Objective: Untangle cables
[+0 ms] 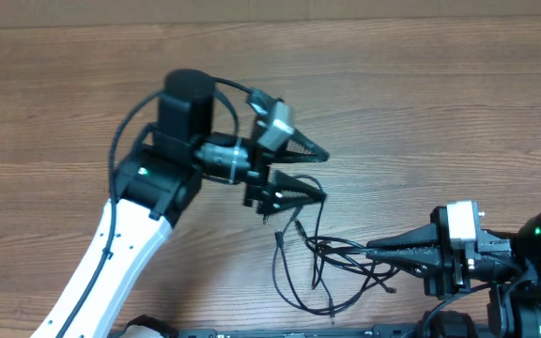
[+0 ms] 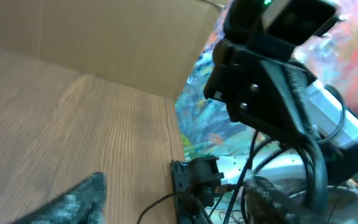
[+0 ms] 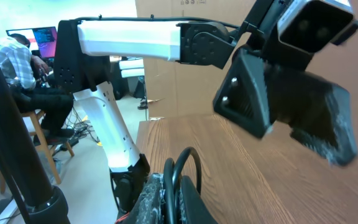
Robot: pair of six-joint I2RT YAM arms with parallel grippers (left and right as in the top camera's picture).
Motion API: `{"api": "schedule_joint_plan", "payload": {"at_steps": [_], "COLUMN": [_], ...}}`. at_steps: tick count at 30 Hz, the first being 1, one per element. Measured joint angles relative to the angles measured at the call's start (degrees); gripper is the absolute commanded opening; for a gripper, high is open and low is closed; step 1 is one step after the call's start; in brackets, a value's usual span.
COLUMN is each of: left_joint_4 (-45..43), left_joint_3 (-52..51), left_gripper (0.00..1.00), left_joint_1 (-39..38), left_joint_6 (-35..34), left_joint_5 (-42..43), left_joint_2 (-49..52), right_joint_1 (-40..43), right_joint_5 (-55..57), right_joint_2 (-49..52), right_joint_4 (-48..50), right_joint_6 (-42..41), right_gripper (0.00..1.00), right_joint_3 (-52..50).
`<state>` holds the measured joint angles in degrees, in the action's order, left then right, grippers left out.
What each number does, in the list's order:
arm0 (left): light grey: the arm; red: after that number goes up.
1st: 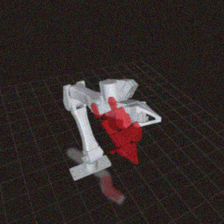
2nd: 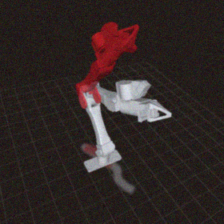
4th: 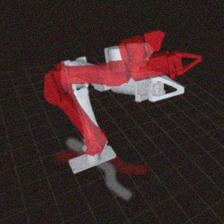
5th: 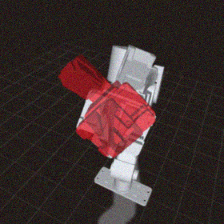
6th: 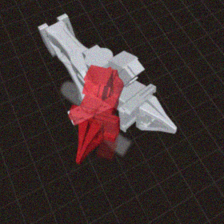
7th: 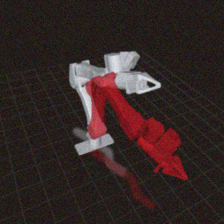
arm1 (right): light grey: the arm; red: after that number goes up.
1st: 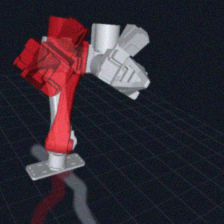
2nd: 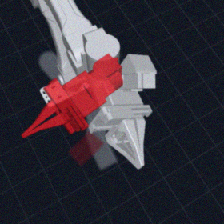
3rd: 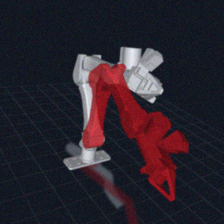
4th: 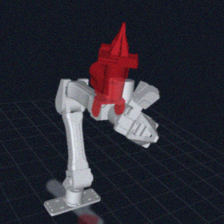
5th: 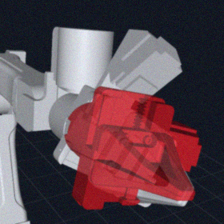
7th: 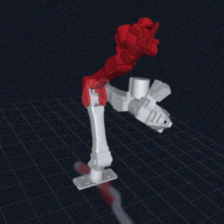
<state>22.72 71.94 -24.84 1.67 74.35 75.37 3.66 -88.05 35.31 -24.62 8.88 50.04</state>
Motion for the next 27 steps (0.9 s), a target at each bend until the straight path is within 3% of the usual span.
{"api": "schedule_joint_plan", "payload": {"at_steps": [7,11,16,20,23,27], "left_joint_4": [8.04,13.62,15.5,15.47,15.47,15.45], "left_joint_3": [0.07,0.11,0.09,0.09,0.09,0.09], "left_gripper": [0.61,0.59,0.59,0.46,0.47,0.57], "left_joint_1": [-5.2,-6.38,-7.82,-7.8,-7.8,-7.82], "left_joint_6": [-2.27,-0.79,3.91,7.02,8.07,8.68], "left_joint_5": [-9.97,-10.51,-3.39,5.73,9.92,12.7], "left_joint_2": [0.31,2.56,6.49,6.93,6.93,6.93], "right_joint_1": [0.0,0.0,0.0,0.0,0.0,0.0], "right_joint_5": [0.02,0.02,0.0,0.0,0.0,0.17], "right_joint_2": [0.0,0.0,0.0,0.0,0.0,0.09], "right_joint_4": [0.02,0.24,1.03,1.05,1.03,1.05], "right_joint_6": [-0.31,-0.33,-0.35,-0.63,-0.76,-0.79], "right_gripper": [0.04,0.04,0.04,0.04,0.04,0.04], "right_joint_3": [0.0,0.0,0.0,0.0,0.0,0.0]}}
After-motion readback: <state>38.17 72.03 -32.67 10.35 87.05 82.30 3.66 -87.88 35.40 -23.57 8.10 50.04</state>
